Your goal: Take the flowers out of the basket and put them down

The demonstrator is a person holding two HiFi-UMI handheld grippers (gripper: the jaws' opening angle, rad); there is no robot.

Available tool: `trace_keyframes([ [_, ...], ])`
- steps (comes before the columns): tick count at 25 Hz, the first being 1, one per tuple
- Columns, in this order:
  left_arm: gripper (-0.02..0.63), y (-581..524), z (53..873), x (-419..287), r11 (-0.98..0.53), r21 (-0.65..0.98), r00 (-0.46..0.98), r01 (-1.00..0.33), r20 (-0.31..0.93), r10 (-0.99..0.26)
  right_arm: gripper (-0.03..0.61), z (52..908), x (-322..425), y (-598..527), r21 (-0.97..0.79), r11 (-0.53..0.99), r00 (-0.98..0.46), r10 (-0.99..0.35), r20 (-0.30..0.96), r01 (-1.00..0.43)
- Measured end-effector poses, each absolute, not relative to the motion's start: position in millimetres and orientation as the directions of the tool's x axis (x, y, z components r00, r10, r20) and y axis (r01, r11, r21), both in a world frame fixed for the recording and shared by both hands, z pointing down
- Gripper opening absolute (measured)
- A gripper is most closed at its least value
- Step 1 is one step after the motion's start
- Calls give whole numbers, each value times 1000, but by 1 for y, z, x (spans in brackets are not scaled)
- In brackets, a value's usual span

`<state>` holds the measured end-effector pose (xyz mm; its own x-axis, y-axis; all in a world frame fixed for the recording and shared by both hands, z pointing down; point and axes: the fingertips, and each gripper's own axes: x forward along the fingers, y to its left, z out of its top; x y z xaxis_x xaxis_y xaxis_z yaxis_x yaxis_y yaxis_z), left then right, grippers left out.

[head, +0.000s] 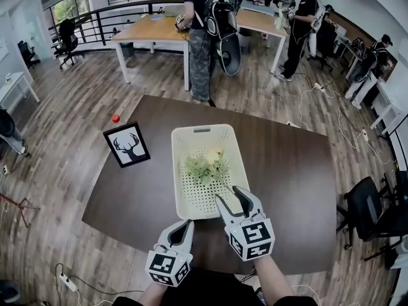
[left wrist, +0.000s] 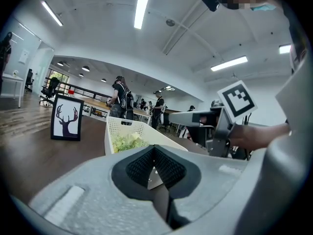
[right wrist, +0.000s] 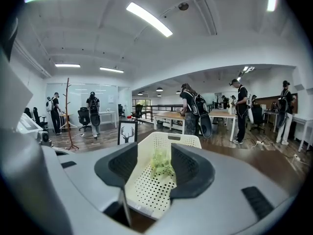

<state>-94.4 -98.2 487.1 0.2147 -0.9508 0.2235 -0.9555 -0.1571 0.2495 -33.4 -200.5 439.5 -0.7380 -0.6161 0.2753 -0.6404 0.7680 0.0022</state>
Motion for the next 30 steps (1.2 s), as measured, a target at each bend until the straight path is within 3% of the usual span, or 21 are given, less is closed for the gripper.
trace_keyframes([
  [3,5,-102,484,-104,-151,249,208,-957,224,-952,269,444,-48,-219,22,780,-732,-596,330,-625],
  [17,3,-115,497,-153,-79,272,151,-959,258,-954,331,509,-89,-286,-8,780,-630,-499,595,-625],
  [21,3,-125,498,-158,-82,276,156,-958,257,-954,334,533,-82,-300,2,746,-550,-493,674,-666],
  [30,3,-130,516,-163,-77,293,168,-953,298,-940,334,562,-81,-310,8,732,-504,-476,721,-681],
])
